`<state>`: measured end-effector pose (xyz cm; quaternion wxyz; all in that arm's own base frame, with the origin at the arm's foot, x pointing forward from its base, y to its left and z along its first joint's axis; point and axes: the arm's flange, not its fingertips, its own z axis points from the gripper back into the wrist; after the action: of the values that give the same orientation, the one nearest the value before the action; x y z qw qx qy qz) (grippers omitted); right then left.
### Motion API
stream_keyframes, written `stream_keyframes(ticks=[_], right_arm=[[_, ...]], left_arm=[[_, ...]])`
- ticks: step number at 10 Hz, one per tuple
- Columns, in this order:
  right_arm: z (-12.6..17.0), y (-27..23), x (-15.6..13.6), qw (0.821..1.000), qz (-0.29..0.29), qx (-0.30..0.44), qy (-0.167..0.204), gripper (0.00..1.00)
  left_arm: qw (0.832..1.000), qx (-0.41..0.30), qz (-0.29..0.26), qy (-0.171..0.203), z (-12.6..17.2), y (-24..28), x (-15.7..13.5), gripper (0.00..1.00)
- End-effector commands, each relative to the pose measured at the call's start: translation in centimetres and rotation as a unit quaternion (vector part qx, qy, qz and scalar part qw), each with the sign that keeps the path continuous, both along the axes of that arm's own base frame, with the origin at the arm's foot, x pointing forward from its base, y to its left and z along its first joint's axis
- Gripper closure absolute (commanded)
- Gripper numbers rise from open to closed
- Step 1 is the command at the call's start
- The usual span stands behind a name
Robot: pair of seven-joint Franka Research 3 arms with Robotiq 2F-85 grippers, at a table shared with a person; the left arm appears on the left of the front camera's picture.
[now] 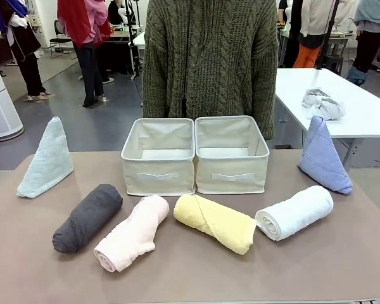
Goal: Sort the towels based on their folding style.
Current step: Pick up one triangle-folded towel and place it in the left Fabric basket.
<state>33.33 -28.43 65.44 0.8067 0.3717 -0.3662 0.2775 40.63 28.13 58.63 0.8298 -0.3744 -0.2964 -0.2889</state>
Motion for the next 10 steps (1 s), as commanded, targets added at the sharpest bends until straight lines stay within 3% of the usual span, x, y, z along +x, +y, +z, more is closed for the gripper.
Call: stream_keyframes(ticks=[1,10], right_arm=[[-0.02,-0.14,-0.67,1.000,0.012,-0.007,-0.001,0.00],[-0.02,-0.14,-0.67,1.000,0.012,-0.007,-0.001,0.00]], left_arm=[[1.000,-0.001,-0.002,0.000,-0.09,0.01,-0.21,0.00],[1.000,-0.001,-0.002,0.000,-0.09,0.01,-0.21,0.00]])
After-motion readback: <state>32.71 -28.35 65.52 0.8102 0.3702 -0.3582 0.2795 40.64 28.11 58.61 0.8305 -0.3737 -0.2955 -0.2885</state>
